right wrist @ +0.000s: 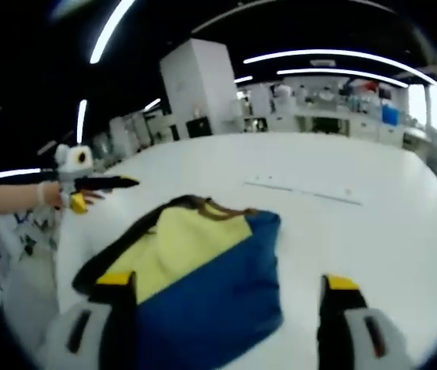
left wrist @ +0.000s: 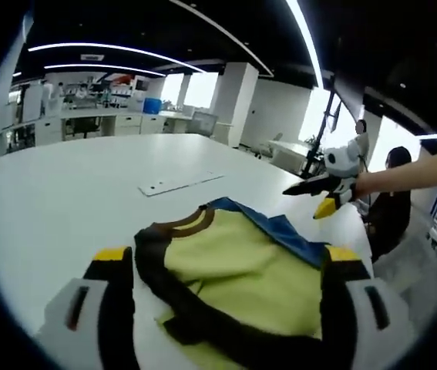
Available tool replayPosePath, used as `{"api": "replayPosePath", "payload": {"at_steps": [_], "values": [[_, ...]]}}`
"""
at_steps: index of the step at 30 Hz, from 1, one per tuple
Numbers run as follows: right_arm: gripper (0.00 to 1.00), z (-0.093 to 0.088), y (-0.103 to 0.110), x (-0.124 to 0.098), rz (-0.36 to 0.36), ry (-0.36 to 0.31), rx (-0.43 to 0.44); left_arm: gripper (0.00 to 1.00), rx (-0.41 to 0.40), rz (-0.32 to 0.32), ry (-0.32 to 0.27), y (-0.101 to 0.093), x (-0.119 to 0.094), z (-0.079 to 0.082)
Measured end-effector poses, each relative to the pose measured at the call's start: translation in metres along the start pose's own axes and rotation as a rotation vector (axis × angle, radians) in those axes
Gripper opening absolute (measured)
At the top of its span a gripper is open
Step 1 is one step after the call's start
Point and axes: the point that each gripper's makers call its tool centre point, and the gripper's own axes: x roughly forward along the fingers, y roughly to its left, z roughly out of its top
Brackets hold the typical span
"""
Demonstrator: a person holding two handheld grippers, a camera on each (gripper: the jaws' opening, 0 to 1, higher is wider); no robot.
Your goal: Fold the garment on the visible template until the final outline fits inside the template.
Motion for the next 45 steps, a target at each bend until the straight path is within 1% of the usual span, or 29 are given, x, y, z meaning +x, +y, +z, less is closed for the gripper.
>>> {"api": "replayPosePath", "payload": {"at_steps": [2,4,5,6,7,9,11,12,13,16,18,20,21,22,24,26,27,29,31,34,37,39,43,44,45], "values": [[0.99,-0.001,0.001,-0.005,-0.001,-0.005,-0.012,0.98,0.004,0.003,-0.012,-0.002,-0.008,-0.002],[0.99,-0.003,0.005,-0.013,-0.004,-0.007,-0.018,0.97,0.002,0.000,-0.015,-0.013,-0.014,-0.007],[0.99,-0.004,0.005,-0.015,-0.005,-0.007,-0.019,0.97,0.003,0.000,-0.012,-0.010,-0.018,-0.008],[0.99,-0.007,0.009,-0.023,-0.013,-0.009,-0.027,0.97,0.008,-0.001,-0.009,-0.014,-0.022,-0.011],[0.99,-0.009,0.010,-0.027,-0.018,-0.010,-0.029,0.97,0.011,-0.001,-0.007,-0.018,-0.025,-0.013],[0.99,-0.010,0.007,-0.026,-0.022,-0.012,-0.027,0.96,0.009,-0.001,-0.008,-0.020,-0.028,-0.014],[0.99,-0.015,0.011,-0.035,-0.034,-0.015,-0.029,0.96,0.008,-0.004,-0.013,-0.023,-0.035,-0.017],[0.99,-0.017,0.010,-0.037,-0.034,-0.014,-0.029,0.96,0.009,-0.007,-0.011,-0.024,-0.037,-0.018],[0.99,-0.020,0.012,-0.040,-0.036,-0.015,-0.032,0.95,0.017,-0.010,-0.003,-0.034,-0.039,-0.021],[0.99,-0.027,0.021,-0.051,-0.039,-0.009,-0.044,0.95,0.027,-0.016,0.007,-0.040,-0.044,-0.026],[0.99,-0.030,0.022,-0.055,-0.043,-0.008,-0.059,0.95,0.026,-0.018,0.006,-0.044,-0.047,-0.027],[0.99,-0.034,0.027,-0.061,-0.042,-0.005,-0.061,0.95,0.027,-0.021,0.010,-0.045,-0.050,-0.029],[0.99,-0.037,0.031,-0.065,-0.041,-0.005,-0.063,0.95,0.029,-0.026,0.013,-0.051,-0.052,-0.031],[0.99,-0.039,0.033,-0.067,-0.040,-0.003,-0.069,0.95,0.030,-0.029,0.016,-0.053,-0.053,-0.032],[0.96,-0.045,0.037,-0.072,-0.037,0.011,-0.093,0.94,0.038,-0.037,0.023,-0.061,-0.057,-0.034],[0.97,-0.048,0.043,-0.076,-0.035,0.011,-0.100,0.94,0.044,-0.039,0.028,-0.059,-0.060,-0.034],[0.98,-0.049,0.046,-0.079,-0.035,0.002,-0.101,0.94,0.045,-0.039,0.029,-0.062,-0.062,-0.035],[0.98,-0.052,0.051,-0.083,-0.042,-0.002,-0.103,0.94,0.037,-0.038,0.019,-0.066,-0.068,-0.035],[0.98,-0.054,0.054,-0.085,-0.044,-0.006,-0.112,0.93,0.038,-0.039,0.017,-0.065,-0.072,-0.037],[0.97,-0.055,0.055,-0.087,-0.050,-0.012,-0.119,0.93,0.040,-0.046,0.019,-0.071,-0.075,-0.040],[0.97,-0.057,0.057,-0.091,-0.052,-0.013,-0.124,0.93,0.046,-0.040,0.014,-0.067,-0.078,-0.039],[0.96,-0.058,0.061,-0.094,-0.049,-0.010,-0.130,0.93,0.052,-0.038,0.013,-0.069,-0.078,-0.040],[0.95,-0.060,0.069,-0.096,-0.058,0.007,-0.212,0.92,0.075,-0.028,0.017,-0.077,-0.083,-0.044],[0.94,-0.061,0.079,-0.097,-0.059,0.007,-0.268,0.91,0.080,-0.027,0.017,-0.079,-0.084,-0.045],[0.91,-0.062,0.086,-0.097,-0.049,0.010,-0.297,0.91,0.081,-0.027,0.017,-0.080,-0.085,-0.046]]}}
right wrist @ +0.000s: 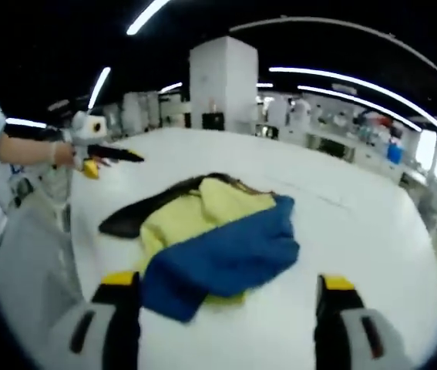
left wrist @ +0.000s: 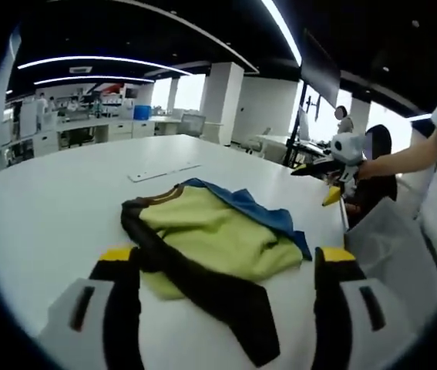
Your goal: Fold the garment on the visible template until the final outline fits inside the template.
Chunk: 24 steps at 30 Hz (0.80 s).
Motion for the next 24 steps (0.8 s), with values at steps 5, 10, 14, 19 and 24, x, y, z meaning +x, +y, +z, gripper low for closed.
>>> {"api": "replayPosePath", "payload": {"at_steps": [5,10,14,19,24], "values": [[0.75,-0.014,0.044,0.001,0.093,0.069,-0.145,0.91,-0.013,0.003,-0.003,-0.004,-0.005,-0.008],[0.71,-0.030,0.071,0.013,0.146,0.091,-0.153,0.91,-0.044,0.013,-0.006,-0.008,-0.011,-0.013],[0.68,-0.032,0.080,0.015,0.163,0.099,-0.161,0.91,-0.037,0.018,-0.004,-0.011,-0.014,-0.012],[0.56,-0.036,0.087,0.021,0.189,0.122,-0.198,0.90,-0.030,0.024,0.001,-0.012,-0.016,-0.016],[0.34,-0.047,0.103,0.034,0.221,0.167,-0.264,0.90,-0.071,0.036,-0.022,-0.014,-0.018,-0.019]]}}
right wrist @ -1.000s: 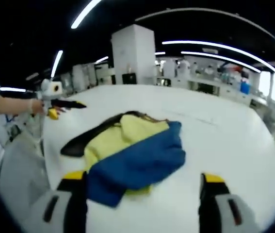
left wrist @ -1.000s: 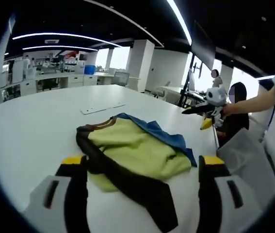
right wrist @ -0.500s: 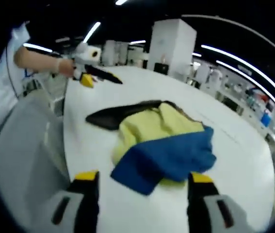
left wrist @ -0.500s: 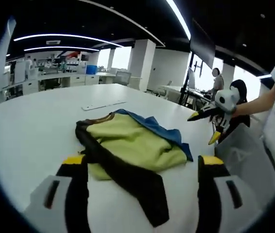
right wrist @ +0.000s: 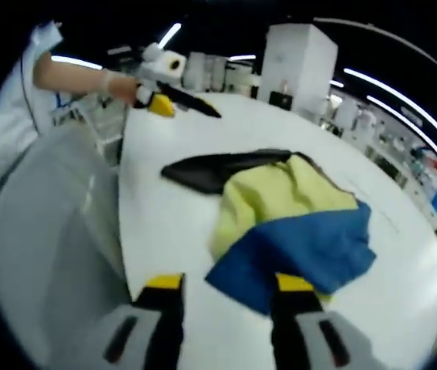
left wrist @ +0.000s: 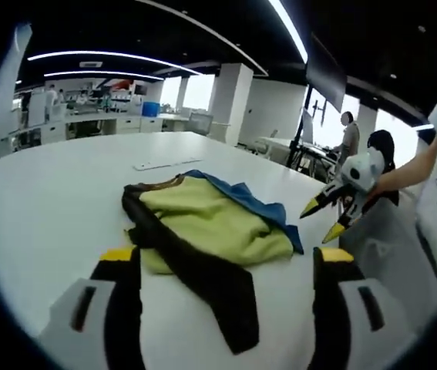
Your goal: Fold the garment on the visible template until the final outline fits inside the template.
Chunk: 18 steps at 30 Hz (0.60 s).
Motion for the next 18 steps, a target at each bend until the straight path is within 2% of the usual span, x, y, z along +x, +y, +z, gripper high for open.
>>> {"api": "replayPosePath", "payload": {"at_steps": [2,5,8,14,18], "values": [[0.27,-0.002,0.002,0.008,0.004,0.004,-0.007,0.89,-0.005,0.007,-0.012,-0.005,-0.001,0.001],[0.19,-0.011,0.008,0.017,0.016,0.069,-0.015,0.89,-0.017,0.012,-0.015,-0.006,-0.004,-0.003],[0.11,-0.013,0.010,0.022,0.019,0.069,-0.025,0.89,-0.023,0.014,-0.006,-0.008,-0.009,-0.008],[0.08,-0.014,0.011,0.026,0.009,0.063,-0.027,0.88,-0.031,0.024,0.003,-0.012,-0.017,-0.015],[0.09,-0.016,0.013,0.031,0.020,0.073,0.006,0.88,-0.037,0.032,0.007,-0.008,-0.021,-0.017]]}}
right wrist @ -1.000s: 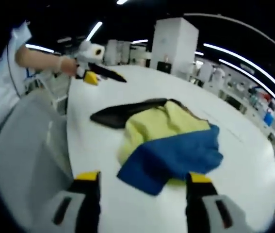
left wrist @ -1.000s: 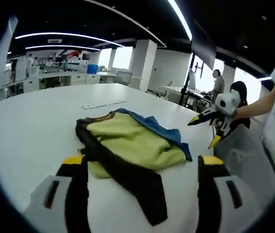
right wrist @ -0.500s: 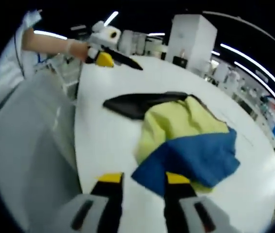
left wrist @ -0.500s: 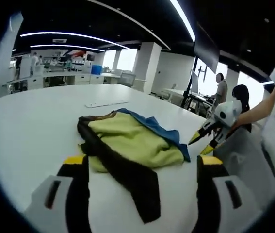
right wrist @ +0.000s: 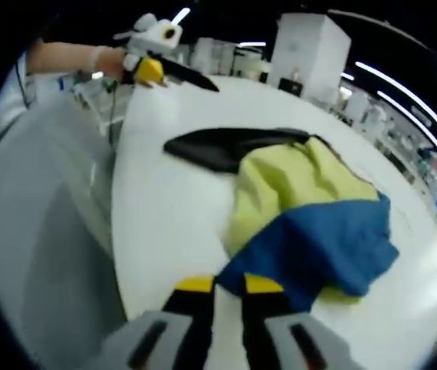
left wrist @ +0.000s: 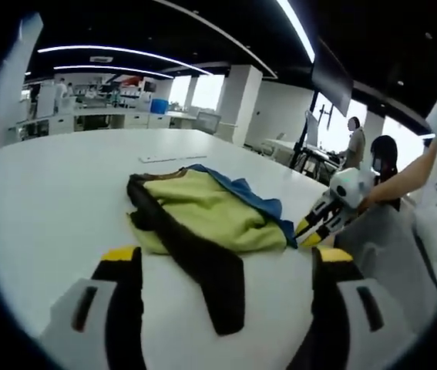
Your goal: Fold the garment on the visible template until the final outline fits inside the template.
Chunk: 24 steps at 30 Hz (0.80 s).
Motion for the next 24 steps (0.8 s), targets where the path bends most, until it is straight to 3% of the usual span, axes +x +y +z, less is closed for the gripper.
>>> {"api": "replayPosePath", "payload": {"at_steps": [6,12,17,24], "values": [[0.08,-0.002,0.000,0.005,0.003,0.003,0.002,0.88,0.002,-0.002,0.003,0.001,0.001,0.000],[0.01,-0.001,-0.003,0.004,-0.017,-0.009,0.021,0.87,0.003,-0.020,0.004,-0.004,0.009,0.001],[0.00,0.000,-0.009,0.003,-0.013,-0.040,0.171,0.87,0.005,-0.040,0.015,-0.006,0.015,-0.001],[0.00,0.004,-0.011,-0.004,-0.004,-0.067,0.269,0.86,0.003,-0.065,0.019,-0.012,0.024,0.000]]}}
